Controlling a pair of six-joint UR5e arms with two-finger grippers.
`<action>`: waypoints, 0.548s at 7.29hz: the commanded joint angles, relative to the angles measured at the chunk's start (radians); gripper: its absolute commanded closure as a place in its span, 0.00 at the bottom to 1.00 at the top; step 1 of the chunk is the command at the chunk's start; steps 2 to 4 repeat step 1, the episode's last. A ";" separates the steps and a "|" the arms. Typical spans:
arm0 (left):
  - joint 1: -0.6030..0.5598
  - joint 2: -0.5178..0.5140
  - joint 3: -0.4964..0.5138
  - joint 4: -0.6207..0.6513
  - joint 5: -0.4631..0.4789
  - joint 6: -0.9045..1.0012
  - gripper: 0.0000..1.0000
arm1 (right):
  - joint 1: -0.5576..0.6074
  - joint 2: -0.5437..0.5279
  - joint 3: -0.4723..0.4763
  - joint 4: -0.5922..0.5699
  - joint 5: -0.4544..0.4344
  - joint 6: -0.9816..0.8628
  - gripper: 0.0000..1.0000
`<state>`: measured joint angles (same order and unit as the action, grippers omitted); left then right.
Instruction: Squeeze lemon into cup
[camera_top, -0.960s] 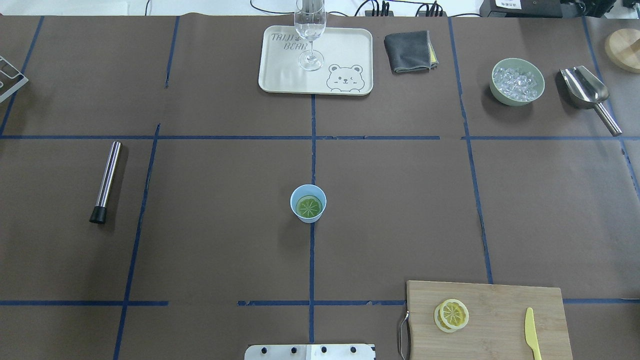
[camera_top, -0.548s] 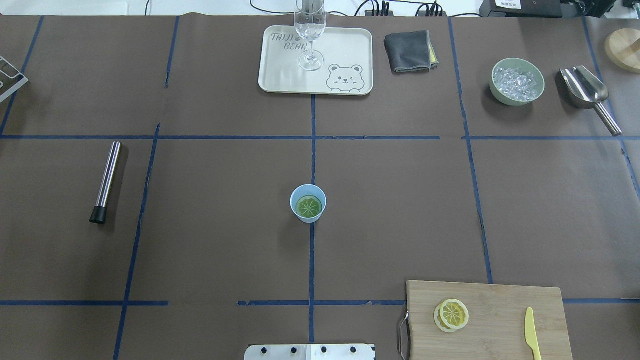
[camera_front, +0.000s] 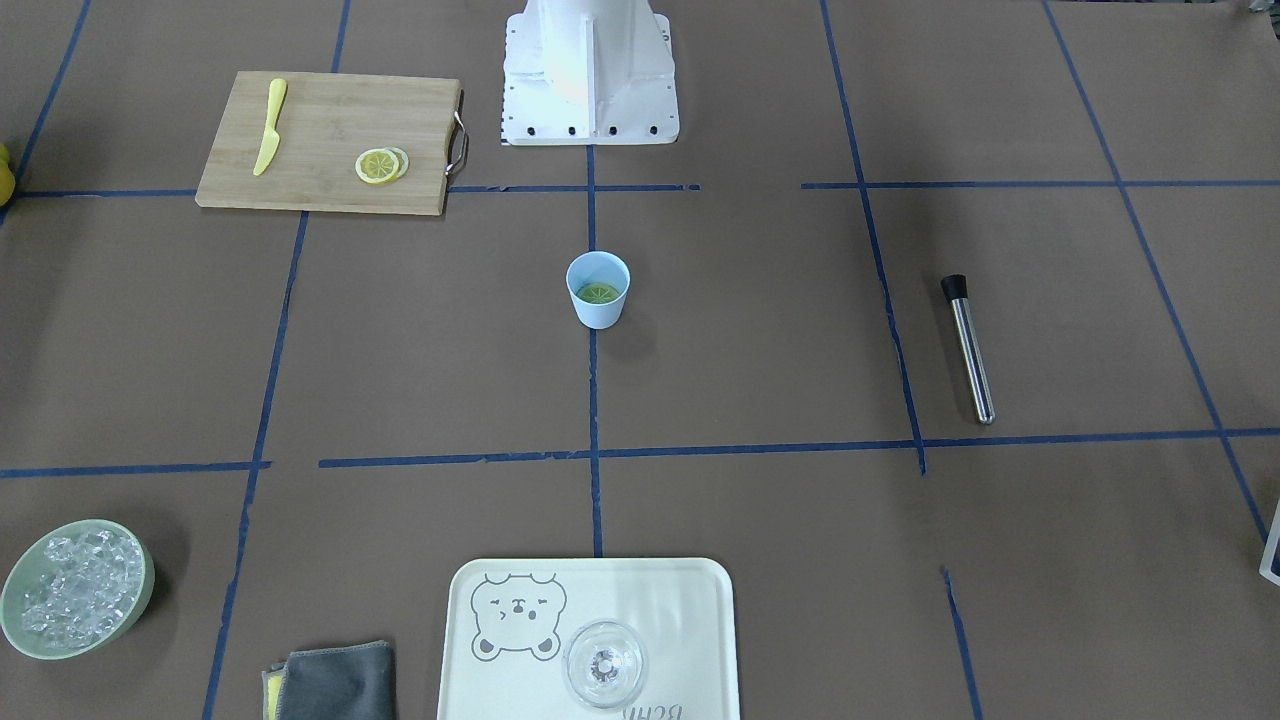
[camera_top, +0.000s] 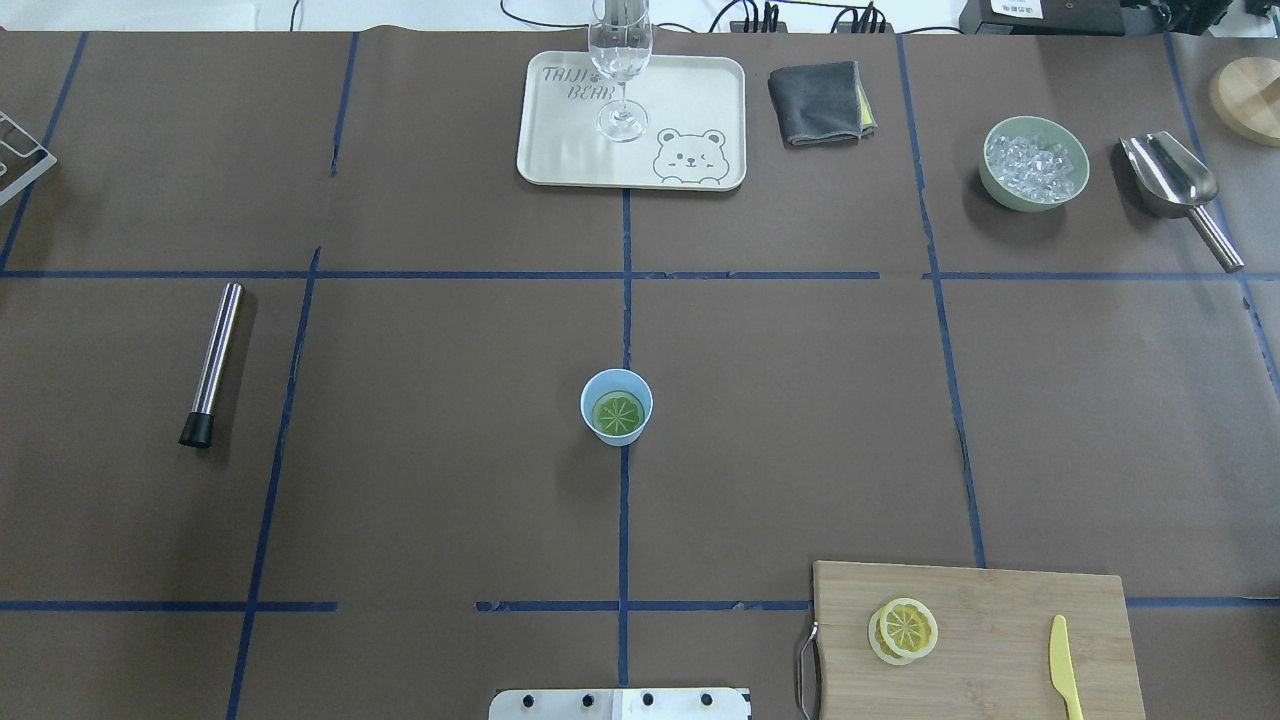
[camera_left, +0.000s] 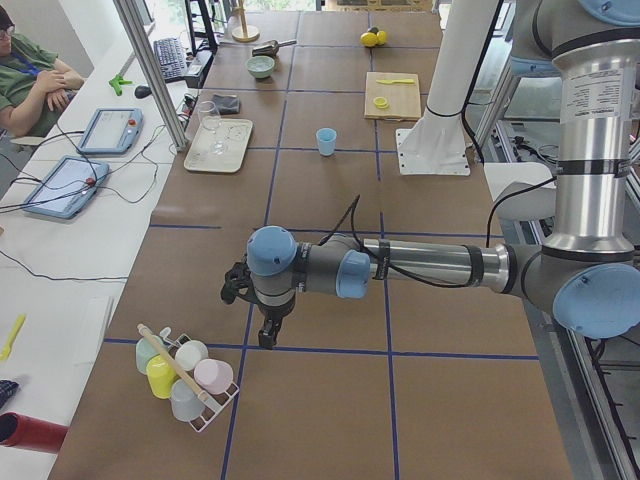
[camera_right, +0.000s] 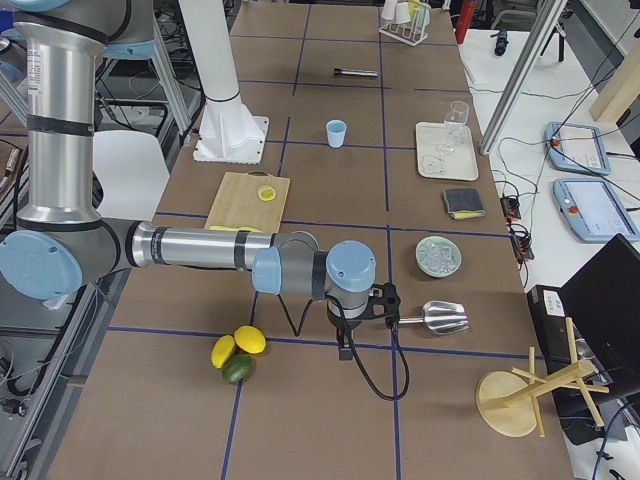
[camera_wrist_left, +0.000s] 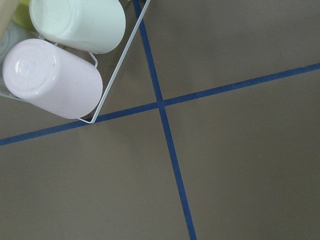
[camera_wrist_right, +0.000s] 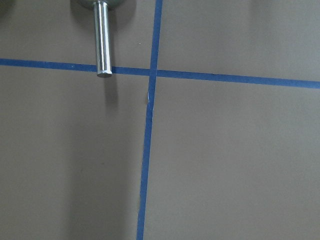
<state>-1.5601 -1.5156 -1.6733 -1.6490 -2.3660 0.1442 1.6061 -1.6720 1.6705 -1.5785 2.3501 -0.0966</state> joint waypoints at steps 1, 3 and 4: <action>0.000 0.000 0.000 0.000 -0.001 0.000 0.00 | 0.000 0.000 0.000 0.000 0.000 0.000 0.00; 0.000 0.000 0.000 0.000 -0.001 0.000 0.00 | 0.000 0.000 0.000 0.000 0.000 0.000 0.00; 0.000 0.000 0.000 0.000 -0.001 0.000 0.00 | 0.000 0.000 0.000 0.000 0.000 0.000 0.00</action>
